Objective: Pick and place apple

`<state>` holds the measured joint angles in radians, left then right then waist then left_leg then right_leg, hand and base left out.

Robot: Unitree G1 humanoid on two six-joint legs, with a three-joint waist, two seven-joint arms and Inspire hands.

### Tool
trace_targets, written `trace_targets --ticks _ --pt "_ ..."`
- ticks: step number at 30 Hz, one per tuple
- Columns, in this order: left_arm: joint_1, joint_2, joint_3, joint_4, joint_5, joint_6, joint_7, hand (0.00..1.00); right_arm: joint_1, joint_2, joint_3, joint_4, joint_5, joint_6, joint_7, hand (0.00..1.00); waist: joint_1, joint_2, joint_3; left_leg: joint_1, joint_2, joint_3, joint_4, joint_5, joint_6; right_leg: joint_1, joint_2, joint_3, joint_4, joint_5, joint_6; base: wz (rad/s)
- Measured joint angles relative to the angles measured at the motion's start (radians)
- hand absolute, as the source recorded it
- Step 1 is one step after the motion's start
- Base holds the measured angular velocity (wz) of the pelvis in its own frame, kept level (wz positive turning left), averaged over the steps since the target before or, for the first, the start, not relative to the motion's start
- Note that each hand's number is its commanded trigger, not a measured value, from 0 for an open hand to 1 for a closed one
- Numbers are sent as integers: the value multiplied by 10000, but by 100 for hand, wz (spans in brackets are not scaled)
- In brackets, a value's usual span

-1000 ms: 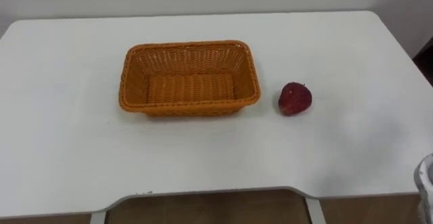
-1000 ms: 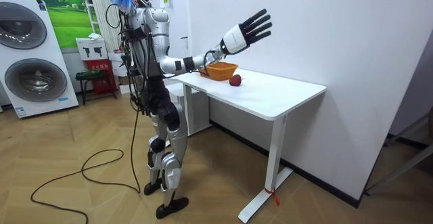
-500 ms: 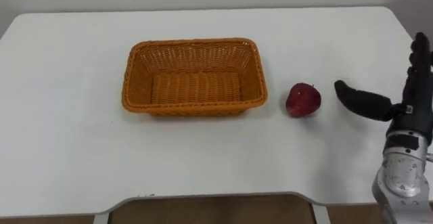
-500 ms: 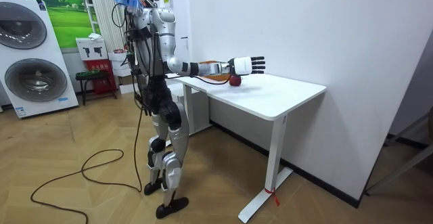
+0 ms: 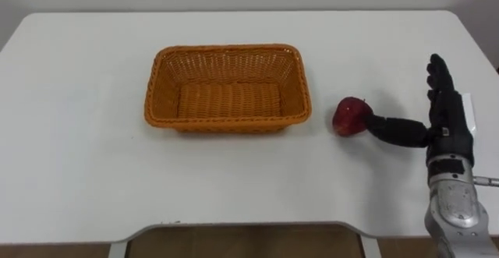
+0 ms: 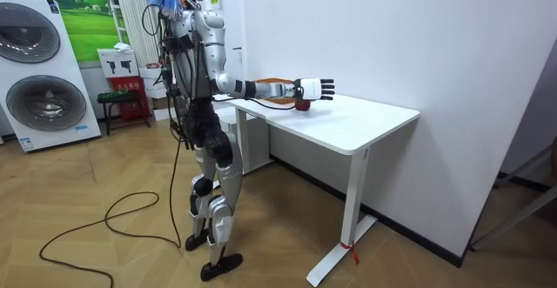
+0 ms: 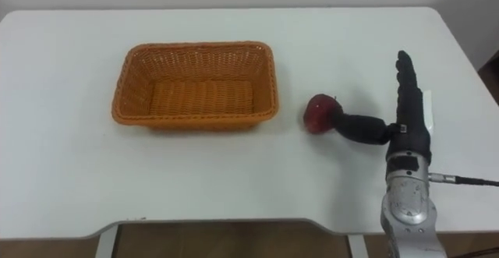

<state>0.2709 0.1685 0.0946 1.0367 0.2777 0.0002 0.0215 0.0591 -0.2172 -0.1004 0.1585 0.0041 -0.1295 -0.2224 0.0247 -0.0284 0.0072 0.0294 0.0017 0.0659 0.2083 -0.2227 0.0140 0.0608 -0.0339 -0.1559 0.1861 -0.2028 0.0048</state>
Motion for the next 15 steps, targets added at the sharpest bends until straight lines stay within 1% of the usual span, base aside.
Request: trace_targets --ticks 2,4,10,12,15 --pt "1 2 0 50 -2 1 -58 0 0 -1 0 121 0 -1 94 0 1 -40 29 4 -2 -9 63 -1 0 54 -4 -39 -2 0 0 5" --pt "-6 1 -1 49 -3 1 -94 0 -1 -6 0 215 0 0 157 0 3 -64 41 -16 -2 -58 86 -1 -1 62 -7 -94 -1 0 0 8" --pt "6 2 13 50 6 4 -133 0 -3 -26 -1 213 20 -1 296 0 33 -56 29 -39 -3 -124 150 -2 -2 83 -8 -135 16 1 -2 1" --pt "17 2 19 51 7 4 -128 0 -3 -28 -1 213 34 -1 296 0 31 -61 15 -42 -5 -129 157 -1 -2 84 -10 -138 20 3 -5 0" --pt "92 5 22 74 8 4 -98 0 -3 -29 -1 213 113 -1 293 0 48 -85 -65 -32 -6 -130 161 -1 -2 90 -10 -128 31 4 -7 0"
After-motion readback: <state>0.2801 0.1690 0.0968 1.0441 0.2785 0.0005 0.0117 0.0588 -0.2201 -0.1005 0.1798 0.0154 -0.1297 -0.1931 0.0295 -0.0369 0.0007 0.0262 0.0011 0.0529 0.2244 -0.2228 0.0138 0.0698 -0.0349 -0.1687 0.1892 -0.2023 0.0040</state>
